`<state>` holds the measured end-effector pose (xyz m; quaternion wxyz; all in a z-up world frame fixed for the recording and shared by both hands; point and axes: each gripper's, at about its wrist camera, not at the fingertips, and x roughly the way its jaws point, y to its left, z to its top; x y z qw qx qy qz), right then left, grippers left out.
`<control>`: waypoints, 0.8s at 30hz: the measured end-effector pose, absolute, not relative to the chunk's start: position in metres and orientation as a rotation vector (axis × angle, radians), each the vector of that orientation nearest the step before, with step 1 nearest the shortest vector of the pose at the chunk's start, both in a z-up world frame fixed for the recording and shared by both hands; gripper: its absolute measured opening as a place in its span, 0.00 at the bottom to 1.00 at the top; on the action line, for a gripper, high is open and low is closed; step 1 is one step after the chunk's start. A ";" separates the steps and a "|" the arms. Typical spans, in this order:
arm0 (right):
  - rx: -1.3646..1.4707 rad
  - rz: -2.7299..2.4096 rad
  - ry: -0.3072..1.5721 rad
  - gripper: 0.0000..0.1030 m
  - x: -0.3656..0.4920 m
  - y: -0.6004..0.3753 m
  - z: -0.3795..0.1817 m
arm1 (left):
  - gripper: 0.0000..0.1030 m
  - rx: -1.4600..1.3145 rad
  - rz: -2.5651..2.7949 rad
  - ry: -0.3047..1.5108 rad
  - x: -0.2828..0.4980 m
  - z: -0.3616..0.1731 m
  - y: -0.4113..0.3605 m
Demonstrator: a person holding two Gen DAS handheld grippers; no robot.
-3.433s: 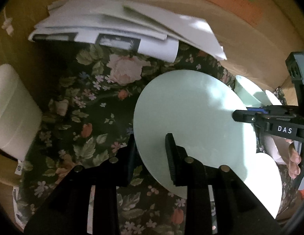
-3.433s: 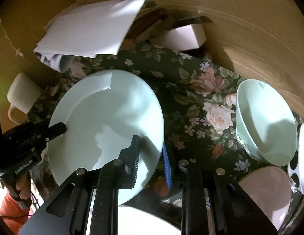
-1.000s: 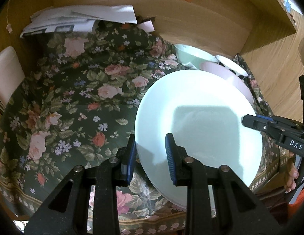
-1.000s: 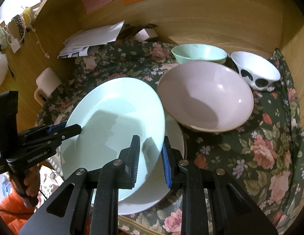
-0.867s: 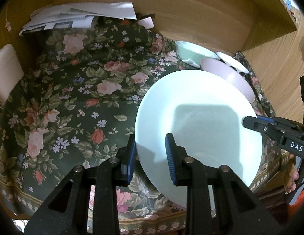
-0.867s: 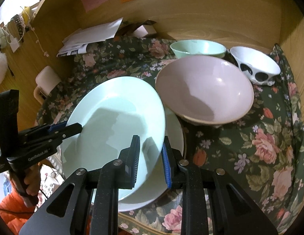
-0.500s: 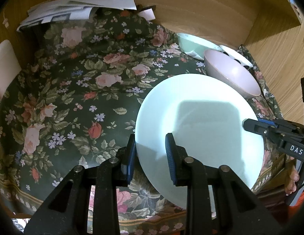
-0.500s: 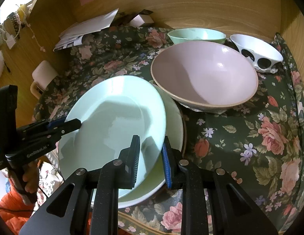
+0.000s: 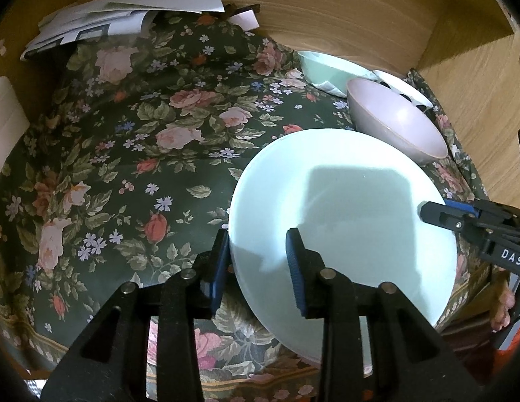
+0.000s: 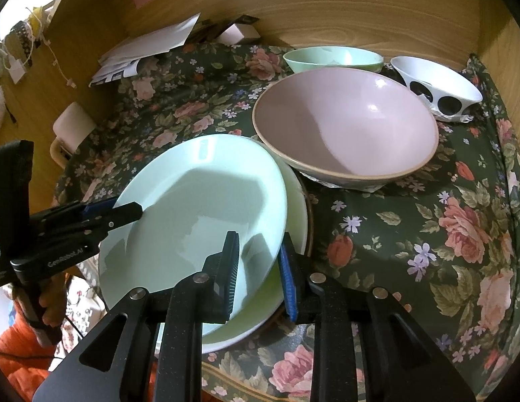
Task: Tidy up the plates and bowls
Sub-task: 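Lower the mint-green plate onto the white plate and open both tools, then move both tools to the rim of the pink bowl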
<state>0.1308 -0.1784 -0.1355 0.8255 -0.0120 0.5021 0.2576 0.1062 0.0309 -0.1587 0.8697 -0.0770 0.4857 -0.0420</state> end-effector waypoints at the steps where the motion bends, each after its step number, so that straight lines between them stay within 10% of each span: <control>1: -0.025 0.545 1.062 0.22 0.129 -0.179 -0.135 | 0.33 -0.158 -0.092 1.013 0.106 -0.158 0.031; 24: -0.037 0.420 0.789 0.56 0.132 -0.209 -0.073 | 0.90 -0.111 -0.088 0.688 0.124 -0.077 0.005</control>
